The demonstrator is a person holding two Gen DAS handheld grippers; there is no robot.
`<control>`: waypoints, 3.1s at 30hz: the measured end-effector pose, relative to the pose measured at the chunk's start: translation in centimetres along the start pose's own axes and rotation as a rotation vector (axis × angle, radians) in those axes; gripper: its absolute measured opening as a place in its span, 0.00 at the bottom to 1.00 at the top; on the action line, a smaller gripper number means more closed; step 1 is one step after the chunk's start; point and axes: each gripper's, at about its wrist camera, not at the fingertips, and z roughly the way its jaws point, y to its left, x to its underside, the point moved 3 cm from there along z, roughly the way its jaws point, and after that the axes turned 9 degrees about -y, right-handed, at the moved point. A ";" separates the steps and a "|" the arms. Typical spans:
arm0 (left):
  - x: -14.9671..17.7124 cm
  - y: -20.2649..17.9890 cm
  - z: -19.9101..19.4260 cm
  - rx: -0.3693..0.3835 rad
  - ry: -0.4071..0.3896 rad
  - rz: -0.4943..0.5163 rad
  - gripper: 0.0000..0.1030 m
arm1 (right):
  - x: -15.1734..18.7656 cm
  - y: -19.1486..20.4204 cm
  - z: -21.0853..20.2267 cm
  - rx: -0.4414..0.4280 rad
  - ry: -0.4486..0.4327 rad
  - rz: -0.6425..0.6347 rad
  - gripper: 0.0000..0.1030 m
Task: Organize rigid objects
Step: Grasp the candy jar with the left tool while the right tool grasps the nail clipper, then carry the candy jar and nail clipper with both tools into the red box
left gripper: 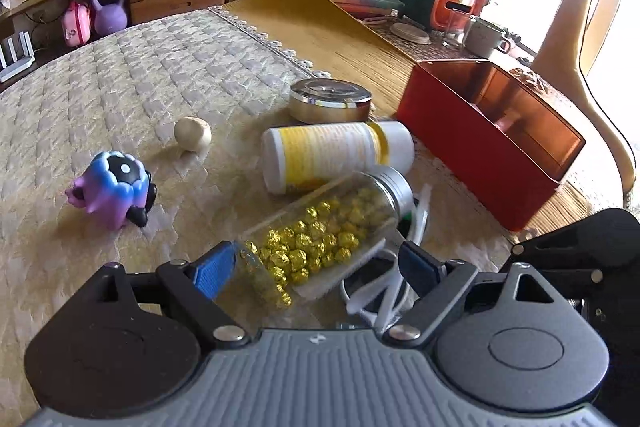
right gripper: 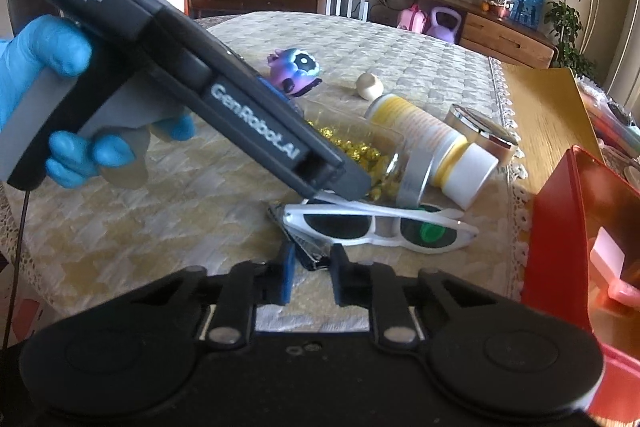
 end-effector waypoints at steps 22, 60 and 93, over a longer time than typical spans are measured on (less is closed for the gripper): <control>-0.9 -1.5 2.6 0.047 0.008 0.092 0.86 | 1.7 -1.4 -2.0 -0.016 0.015 0.022 0.13; -1.2 -4.4 -3.8 -0.227 0.040 -0.113 0.48 | 2.4 -5.0 -11.8 0.201 -0.062 0.079 0.09; -11.1 -17.1 2.4 -0.075 -0.003 -0.018 0.48 | 0.5 -17.9 -14.6 0.392 -0.160 0.212 0.09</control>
